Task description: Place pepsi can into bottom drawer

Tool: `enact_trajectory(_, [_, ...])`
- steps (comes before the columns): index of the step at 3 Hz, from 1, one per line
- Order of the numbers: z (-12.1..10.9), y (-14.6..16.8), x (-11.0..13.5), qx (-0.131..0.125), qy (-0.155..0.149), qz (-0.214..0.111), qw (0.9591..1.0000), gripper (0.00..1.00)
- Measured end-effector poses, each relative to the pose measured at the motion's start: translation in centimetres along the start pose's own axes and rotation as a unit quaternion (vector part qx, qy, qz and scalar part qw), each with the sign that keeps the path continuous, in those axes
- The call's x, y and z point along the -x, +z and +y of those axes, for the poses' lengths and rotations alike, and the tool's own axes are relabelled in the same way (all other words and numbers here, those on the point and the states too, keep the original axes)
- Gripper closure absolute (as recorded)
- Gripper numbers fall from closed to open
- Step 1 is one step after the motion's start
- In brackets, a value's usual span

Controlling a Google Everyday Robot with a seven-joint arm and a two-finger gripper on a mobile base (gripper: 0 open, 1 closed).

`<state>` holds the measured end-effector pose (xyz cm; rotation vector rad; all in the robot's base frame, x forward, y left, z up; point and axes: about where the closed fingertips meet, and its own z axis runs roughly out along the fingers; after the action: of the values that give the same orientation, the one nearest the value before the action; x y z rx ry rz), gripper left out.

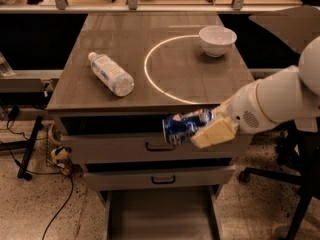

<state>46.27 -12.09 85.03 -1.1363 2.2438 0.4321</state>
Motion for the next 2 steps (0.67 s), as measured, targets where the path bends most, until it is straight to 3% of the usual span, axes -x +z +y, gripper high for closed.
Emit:
enact_trajectory(1, [1.08,2.81,-9.10,0.011,0.018,0.065,0.9977,1.00])
enact_trajectory(2, [1.08,2.82,-9.11,0.011,0.018,0.065,0.9977,1.00])
